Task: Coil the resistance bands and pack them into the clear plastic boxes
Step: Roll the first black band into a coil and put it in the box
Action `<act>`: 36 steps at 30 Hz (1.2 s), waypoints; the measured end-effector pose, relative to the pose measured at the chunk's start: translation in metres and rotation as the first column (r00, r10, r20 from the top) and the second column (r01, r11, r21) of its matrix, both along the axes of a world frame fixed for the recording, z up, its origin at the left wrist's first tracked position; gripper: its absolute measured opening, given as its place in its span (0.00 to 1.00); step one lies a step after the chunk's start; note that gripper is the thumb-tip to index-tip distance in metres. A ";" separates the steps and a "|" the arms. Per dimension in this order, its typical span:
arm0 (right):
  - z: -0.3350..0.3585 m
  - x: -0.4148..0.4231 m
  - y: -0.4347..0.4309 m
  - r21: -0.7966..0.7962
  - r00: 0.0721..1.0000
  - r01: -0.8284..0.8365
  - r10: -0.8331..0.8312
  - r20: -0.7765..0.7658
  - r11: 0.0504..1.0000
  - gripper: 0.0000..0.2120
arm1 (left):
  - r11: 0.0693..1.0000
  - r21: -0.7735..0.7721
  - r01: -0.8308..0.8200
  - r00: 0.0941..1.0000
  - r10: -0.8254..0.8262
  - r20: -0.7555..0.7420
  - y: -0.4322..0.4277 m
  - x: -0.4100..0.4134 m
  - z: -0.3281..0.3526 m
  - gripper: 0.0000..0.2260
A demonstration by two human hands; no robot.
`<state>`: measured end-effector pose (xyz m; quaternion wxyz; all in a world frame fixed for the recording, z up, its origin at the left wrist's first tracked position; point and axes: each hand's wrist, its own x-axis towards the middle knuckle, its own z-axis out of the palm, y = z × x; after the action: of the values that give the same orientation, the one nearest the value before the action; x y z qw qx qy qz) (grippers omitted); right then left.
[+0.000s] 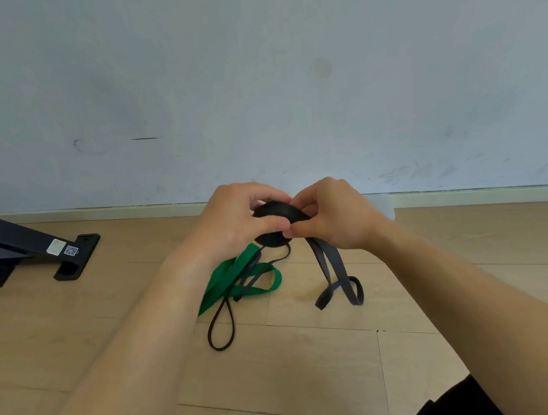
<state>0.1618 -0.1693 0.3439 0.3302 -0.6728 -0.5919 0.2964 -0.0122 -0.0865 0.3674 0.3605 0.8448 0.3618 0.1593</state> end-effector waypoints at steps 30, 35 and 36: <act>-0.002 0.000 -0.004 0.157 0.993 0.071 -0.054 -0.109 0.985 0.10 | 0.996 0.053 -0.066 0.990 0.059 0.130 0.001 0.002 0.002 0.09; -0.011 -0.007 -0.001 0.126 0.991 0.069 -0.054 -0.123 0.990 0.08 | 0.987 0.151 -0.051 0.999 0.048 0.023 -0.004 0.007 0.001 0.09; -0.013 -0.007 0.000 0.122 0.986 0.083 -0.064 -0.153 0.989 0.08 | 0.985 0.162 -0.059 0.998 0.056 0.025 -0.004 0.007 0.001 0.08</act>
<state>0.1545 -0.1695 0.3308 0.4266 -0.6477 -0.5582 0.2948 -0.0048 -0.0909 0.3685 0.2892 0.8591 0.3681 0.2070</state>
